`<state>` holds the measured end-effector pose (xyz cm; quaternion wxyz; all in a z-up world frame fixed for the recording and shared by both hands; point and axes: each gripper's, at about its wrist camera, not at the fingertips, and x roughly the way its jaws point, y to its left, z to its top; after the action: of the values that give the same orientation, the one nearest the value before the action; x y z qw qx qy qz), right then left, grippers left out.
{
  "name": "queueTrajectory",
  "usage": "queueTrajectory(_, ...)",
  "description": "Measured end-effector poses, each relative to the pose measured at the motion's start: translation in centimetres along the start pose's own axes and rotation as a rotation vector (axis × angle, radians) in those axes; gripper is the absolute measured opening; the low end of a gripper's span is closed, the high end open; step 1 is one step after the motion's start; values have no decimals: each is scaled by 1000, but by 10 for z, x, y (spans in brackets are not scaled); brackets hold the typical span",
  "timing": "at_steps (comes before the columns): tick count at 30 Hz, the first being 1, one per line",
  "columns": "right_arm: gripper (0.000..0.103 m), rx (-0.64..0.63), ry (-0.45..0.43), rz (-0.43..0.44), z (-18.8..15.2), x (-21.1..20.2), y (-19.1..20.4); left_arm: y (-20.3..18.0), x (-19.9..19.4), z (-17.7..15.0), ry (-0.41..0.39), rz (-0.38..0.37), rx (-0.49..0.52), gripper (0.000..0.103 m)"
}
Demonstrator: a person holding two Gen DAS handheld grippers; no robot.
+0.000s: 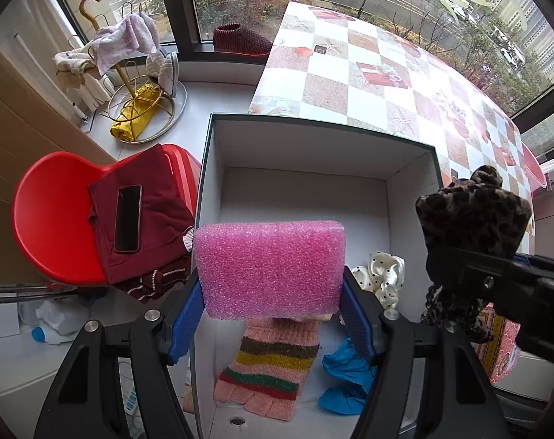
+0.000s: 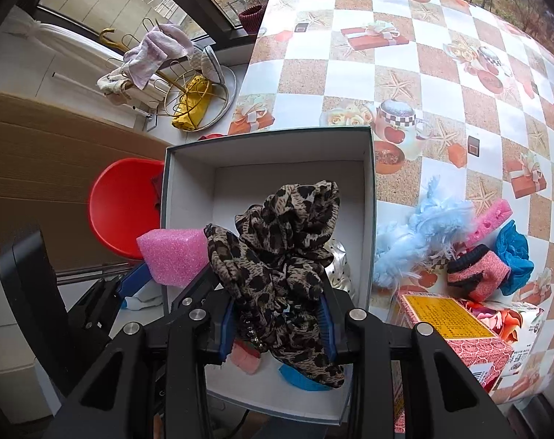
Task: Organize soft objects
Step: 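Open left gripper to drop sponge while right gripper drops leopard scrunchie in box, then move both tools back over the remaining pile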
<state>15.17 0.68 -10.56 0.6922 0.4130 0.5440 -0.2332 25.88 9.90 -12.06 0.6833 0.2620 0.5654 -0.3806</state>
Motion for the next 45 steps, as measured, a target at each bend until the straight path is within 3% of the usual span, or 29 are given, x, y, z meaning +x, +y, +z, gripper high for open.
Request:
queueTrajectory(8,38,8,-2,9,10,6,-3,-2,7,7,20,29,-12,76)
queueTrajectory(10,49,4,-7,10,10,5,-3,-1,9,8,36,47,-23,78)
queueTrajectory(14,51,-4,-10,11,11,1,-3,1,10,9,37,29,-54,83)
queueTrajectory(16,79,-3,-17,8,10,-2,-4,2,7,9,24,17,-68,89)
queueTrajectory(17,84,0,-26,6,10,-4,-4,2,6,10,17,10,-74,91)
queueTrajectory(19,85,8,-41,11,9,-9,-5,2,3,11,9,-5,-85,102)
queueTrajectory(21,88,18,-33,19,10,-11,-7,3,3,12,5,-32,-94,102)
queueTrajectory(22,103,26,-20,23,10,-11,-8,3,2,13,4,-44,-99,102)
queueTrajectory(25,103,51,16,53,8,-12,-13,3,-1,14,8,-87,-113,102)
queueTrajectory(33,103,115,-32,137,-6,-63,-46,-13,-15,11,48,-179,-78,103)
queueTrajectory(40,103,258,-86,55,-22,-97,-129,-50,-20,9,66,-178,-4,103)
queueTrajectory(45,103,372,-36,-60,-34,-81,-197,-78,-19,9,83,-169,51,103)
